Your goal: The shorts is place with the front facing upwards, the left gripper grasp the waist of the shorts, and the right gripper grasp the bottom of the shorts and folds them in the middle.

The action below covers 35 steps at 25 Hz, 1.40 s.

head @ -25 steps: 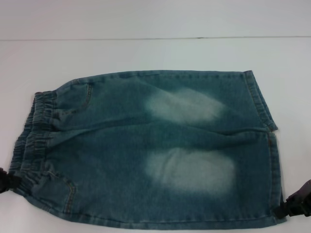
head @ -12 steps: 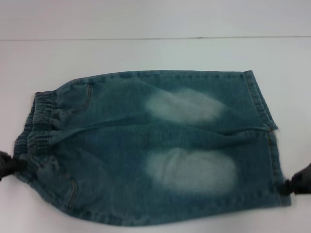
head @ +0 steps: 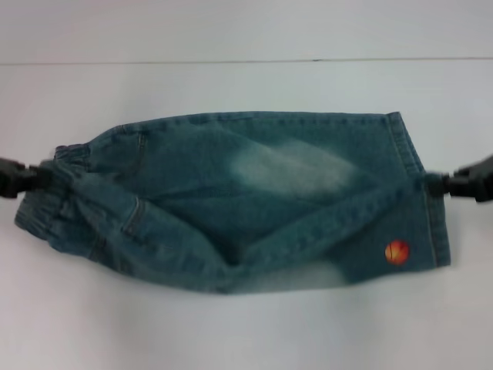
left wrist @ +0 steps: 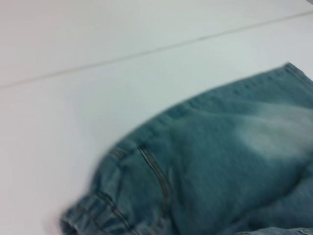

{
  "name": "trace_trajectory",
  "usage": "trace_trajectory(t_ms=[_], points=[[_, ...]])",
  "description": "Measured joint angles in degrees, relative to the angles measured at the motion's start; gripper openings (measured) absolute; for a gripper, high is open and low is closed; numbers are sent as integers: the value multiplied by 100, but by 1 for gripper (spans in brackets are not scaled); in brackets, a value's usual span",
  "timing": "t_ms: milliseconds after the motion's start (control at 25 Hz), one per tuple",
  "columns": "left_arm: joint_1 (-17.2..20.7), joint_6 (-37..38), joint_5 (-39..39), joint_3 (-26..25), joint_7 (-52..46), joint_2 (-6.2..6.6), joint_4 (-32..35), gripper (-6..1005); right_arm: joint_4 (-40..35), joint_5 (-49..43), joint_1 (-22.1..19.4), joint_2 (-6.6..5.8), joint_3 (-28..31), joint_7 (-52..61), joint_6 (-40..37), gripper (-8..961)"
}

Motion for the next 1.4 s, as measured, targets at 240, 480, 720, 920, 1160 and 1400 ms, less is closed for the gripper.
trace_trajectory(t_ms=[240, 480, 720, 920, 1160, 1400], points=[[-128, -589, -40, -6, -112, -121, -24, 49, 65, 386, 39, 17, -23, -47, 865, 39], [-142, -1680, -357, 144, -8, -321, -192, 50, 111, 802, -90, 5, 25, -181, 1671, 38], [-145, -2273, -453, 349, 35, -417, -389, 49, 509, 1200, -173, 33, -43, -583, 2473, 38], [-140, -2981, -477, 673, 45, -546, -644, 49, 1111, 1331, -107, 38, -191, -1029, 3136, 37], [-146, -3488, -532, 996, 30, -566, -870, 48, 1681, 1608, -4, 54, -565, -1425, 3949, 38], [-146, -3890, -562, 1063, 7, -563, -1024, 69, 1836, 1717, 34, 55, -823, -1501, 4567, 38]])
